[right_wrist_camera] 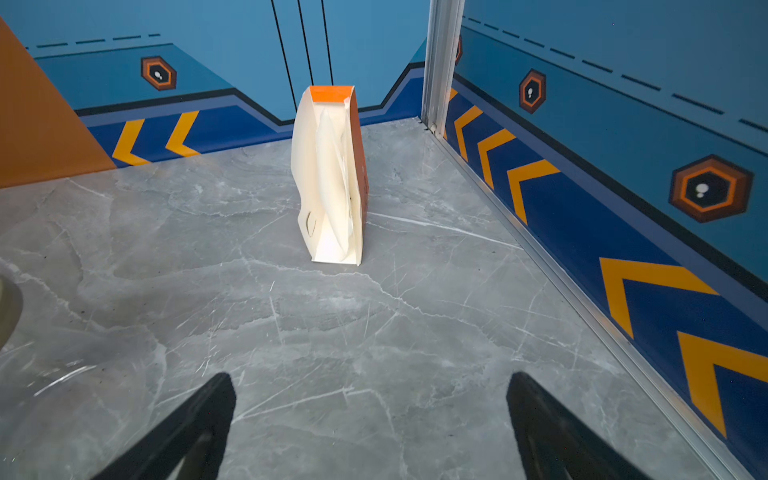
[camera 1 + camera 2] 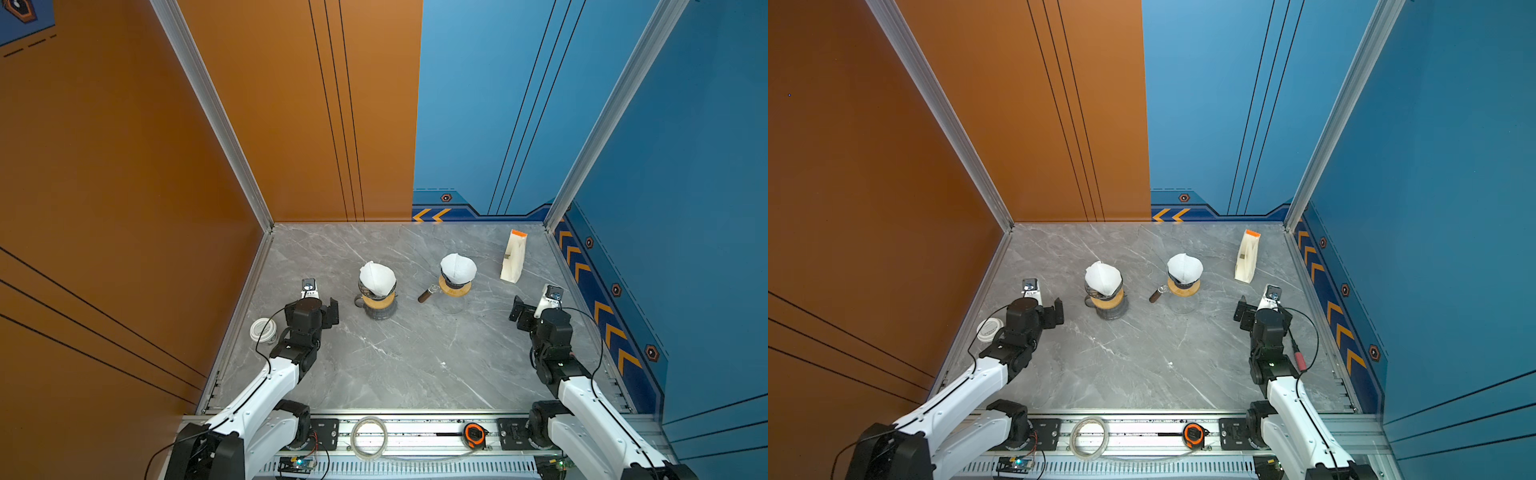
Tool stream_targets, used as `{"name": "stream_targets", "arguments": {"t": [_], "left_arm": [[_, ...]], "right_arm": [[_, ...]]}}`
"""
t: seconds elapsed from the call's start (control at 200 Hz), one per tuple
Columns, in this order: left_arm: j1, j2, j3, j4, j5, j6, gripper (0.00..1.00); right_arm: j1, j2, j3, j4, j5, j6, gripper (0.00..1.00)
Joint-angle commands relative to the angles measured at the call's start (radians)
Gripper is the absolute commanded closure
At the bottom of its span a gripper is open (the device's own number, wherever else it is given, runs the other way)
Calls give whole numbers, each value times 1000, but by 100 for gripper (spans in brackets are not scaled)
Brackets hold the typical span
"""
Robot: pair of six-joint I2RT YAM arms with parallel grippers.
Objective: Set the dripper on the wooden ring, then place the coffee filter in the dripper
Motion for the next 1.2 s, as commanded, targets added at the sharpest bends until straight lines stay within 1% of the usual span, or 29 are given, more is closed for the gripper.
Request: {"name": "stream_targets", "arguments": {"t": [0.0, 0.115, 0.24, 0.335, 0.401, 0.471, 0.536, 0.616, 0.696, 0.756, 0.791, 0.881, 0.951, 0.991, 1.082, 1.197], "left_arm": [[26, 66, -24, 251, -33, 60, 2], [72, 154, -52, 387, 0, 53, 2], [120, 240, -77, 532, 94, 44, 2], [139, 304, -72, 587, 140, 63, 2], [156, 314, -68, 596, 186, 87, 2], [189, 340, -72, 640, 211, 78, 2], [216, 385, -92, 716, 224, 57, 2], [231, 464, -117, 850, 244, 45, 2], [231, 540, -133, 953, 281, 56, 2], [231, 574, -139, 1014, 286, 62, 2], [234, 562, -135, 988, 285, 57, 2], [238, 558, -115, 947, 284, 49, 2], [240, 554, -91, 897, 296, 53, 2], [240, 551, -69, 850, 299, 54, 2], [237, 551, -24, 760, 324, 66, 2], [235, 552, -22, 755, 324, 70, 2]], "right_arm": [[-25, 82, -53, 252, -6, -11, 0], [-43, 212, -55, 367, -38, -12, 0], [-47, 376, -49, 548, -44, -13, 0], [-52, 468, -22, 629, -83, -19, 0], [-51, 532, -7, 669, -104, -24, 0], [-52, 604, -6, 746, -120, -35, 0], [-51, 673, -8, 812, -125, -35, 0], [-48, 748, -17, 916, -141, -43, 0], [-49, 714, -9, 845, -150, -47, 0], [-51, 725, -3, 852, -146, -42, 0], [-54, 729, 7, 844, -144, -37, 0], [-55, 714, 54, 726, -111, -23, 0], [-32, 721, 87, 675, -81, -44, 0], [-12, 718, 110, 628, -42, -54, 0], [5, 722, 115, 627, -12, -71, 0], [7, 722, 116, 627, -9, -71, 0]]}}
